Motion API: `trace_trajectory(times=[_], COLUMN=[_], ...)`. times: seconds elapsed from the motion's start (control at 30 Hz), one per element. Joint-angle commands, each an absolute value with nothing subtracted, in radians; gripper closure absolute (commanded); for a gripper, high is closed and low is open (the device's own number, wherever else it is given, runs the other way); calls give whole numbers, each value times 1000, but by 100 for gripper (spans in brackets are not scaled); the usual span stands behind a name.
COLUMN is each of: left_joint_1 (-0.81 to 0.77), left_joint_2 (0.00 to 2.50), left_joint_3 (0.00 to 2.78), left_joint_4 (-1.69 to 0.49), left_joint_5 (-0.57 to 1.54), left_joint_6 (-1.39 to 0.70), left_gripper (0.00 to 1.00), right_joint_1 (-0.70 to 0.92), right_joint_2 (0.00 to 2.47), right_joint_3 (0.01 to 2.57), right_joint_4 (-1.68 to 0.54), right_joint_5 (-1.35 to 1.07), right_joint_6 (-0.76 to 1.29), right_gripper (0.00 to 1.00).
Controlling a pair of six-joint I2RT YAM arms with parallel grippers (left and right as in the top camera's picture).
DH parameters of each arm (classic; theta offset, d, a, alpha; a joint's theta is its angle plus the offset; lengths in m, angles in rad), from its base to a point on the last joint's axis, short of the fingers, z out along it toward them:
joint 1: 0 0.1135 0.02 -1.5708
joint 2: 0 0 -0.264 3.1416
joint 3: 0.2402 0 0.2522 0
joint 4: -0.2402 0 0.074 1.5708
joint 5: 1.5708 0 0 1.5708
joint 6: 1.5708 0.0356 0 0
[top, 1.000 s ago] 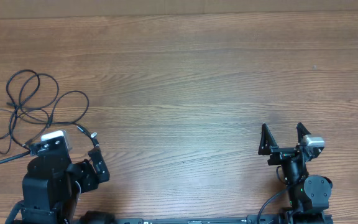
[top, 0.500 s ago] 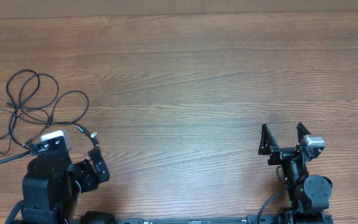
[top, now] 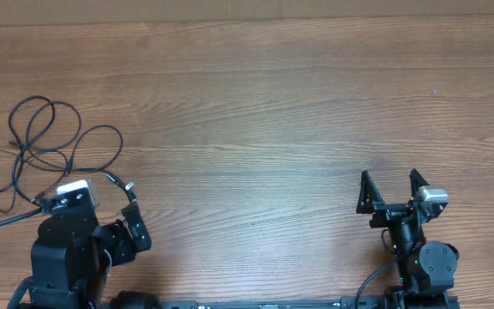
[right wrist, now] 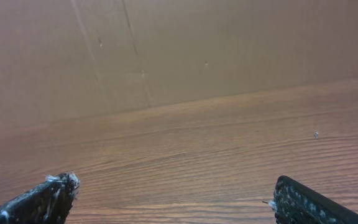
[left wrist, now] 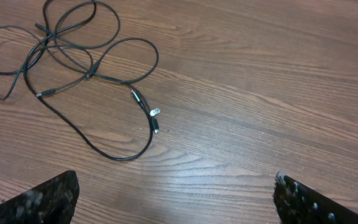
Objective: Untangle cables
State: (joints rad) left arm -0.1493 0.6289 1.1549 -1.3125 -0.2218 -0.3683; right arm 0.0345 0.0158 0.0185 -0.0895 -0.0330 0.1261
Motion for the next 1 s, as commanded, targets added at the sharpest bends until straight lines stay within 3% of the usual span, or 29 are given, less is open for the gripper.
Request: trace_trajectory(times=[0.0, 0.13, 0.37, 0.8, 0.97], left_joint_1=[-151, -139, -136, -136, -123], left_joint_2=[624, 567, 318, 4, 3], left_joint_3=[1109, 975, 546, 19, 4], left_joint_4=[-1292, -1154, -654, 121, 156], left_joint_5=[-237, -236, -189, 27, 27], left_joint_6=[-389, -369, -359, -104, -74], left_gripper=[1, 1, 0, 0, 0], right_joint_1=[40, 40, 40, 40, 40], right_joint_2=[12, 12, 12, 12, 12], right_joint_3=[9, 9, 9, 9, 9], right_joint_4=[-84, -84, -84, -84, -84], right_joint_5=[-20, -20, -20, -20, -20], right_joint_6=[122, 122, 122, 122, 122], right_gripper=[0, 0, 0, 0, 0])
